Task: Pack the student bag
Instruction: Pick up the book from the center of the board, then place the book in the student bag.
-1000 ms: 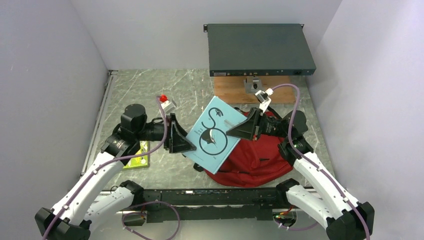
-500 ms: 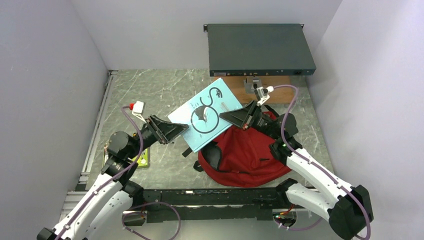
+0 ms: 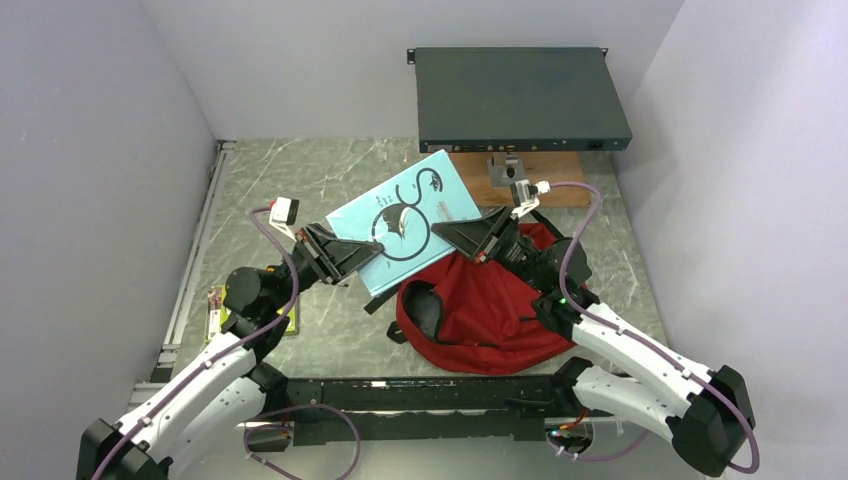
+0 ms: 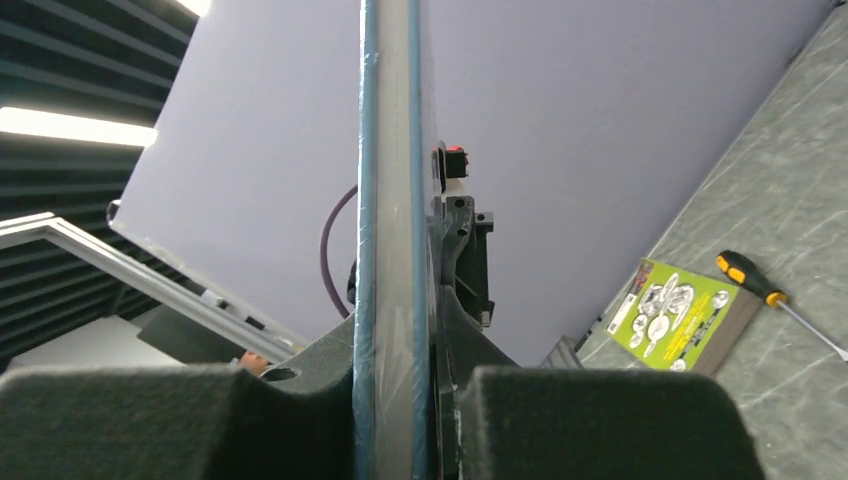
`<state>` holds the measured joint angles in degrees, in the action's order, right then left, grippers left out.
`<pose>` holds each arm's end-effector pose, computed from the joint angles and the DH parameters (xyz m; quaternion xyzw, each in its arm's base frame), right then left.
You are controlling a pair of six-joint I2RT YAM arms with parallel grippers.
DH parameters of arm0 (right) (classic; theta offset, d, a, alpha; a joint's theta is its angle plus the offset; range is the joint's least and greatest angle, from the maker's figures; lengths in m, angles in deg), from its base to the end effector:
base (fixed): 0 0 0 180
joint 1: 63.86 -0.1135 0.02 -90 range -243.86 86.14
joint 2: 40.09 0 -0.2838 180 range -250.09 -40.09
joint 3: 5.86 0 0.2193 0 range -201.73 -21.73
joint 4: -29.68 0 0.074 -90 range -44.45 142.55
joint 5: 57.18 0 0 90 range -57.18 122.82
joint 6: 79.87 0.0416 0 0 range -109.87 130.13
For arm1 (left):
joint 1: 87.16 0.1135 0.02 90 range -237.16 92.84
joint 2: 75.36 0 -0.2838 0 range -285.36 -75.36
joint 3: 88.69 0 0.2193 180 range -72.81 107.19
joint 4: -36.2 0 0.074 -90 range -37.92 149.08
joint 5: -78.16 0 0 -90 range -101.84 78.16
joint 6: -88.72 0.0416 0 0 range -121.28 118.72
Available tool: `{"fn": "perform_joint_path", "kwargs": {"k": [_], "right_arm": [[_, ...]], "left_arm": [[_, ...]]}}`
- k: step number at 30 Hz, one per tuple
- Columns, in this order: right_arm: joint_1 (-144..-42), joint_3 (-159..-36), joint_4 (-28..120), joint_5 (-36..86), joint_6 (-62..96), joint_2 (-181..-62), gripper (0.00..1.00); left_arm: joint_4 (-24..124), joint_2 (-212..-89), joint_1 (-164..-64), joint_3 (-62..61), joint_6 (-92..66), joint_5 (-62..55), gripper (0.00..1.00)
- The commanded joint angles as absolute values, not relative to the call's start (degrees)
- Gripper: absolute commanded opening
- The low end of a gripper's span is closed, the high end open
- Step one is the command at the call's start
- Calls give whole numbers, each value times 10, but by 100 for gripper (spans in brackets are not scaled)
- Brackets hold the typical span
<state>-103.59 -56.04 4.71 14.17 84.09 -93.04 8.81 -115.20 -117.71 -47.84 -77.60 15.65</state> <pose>0.1246 0.1208 0.3723 0.0334 0.5656 0.7351 0.3723 0.0926 -0.0770 0.3519 -0.0054 0.5376 -0.7426 0.3993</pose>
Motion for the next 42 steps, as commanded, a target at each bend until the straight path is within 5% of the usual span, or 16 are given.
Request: {"fn": "perform_joint_path", "kwargs": {"k": [1,3,6,13,18,23,33,36,40,42], "right_arm": [[-1046,-581,28,181,796,-909,0],[-1046,-590,110,181,755,-896,4],[-1046,-618,308,219,669,-860,36],[-1046,-670,667,317,524,-823,80],[-1071,-704,750,294,515,-893,85],[-1203,-753,843,450,584,-985,89],[-1345,-879,1032,680,693,-1208,76],[-1344,-885,1009,707,653,-1223,50],[-1345,-916,1024,726,607,-1234,0],[-1344,-919,1019,721,557,-1222,0]], "left_arm": [[54,-1154,-1184,-458,-752,184,0],[154,-1122,-1184,-433,-689,167,0],[416,-1057,-1184,-351,-533,90,0],[847,-999,-1184,-158,-294,-141,0],[992,-999,-1184,-103,-282,-227,0],[1024,-997,-1184,-118,-316,-200,0],[1005,-1037,-1184,-143,-322,-14,0],[993,-1049,-1184,-146,-324,44,0],[989,-1056,-1184,-142,-335,96,0],[980,-1056,-1183,-146,-346,126,0]]}}
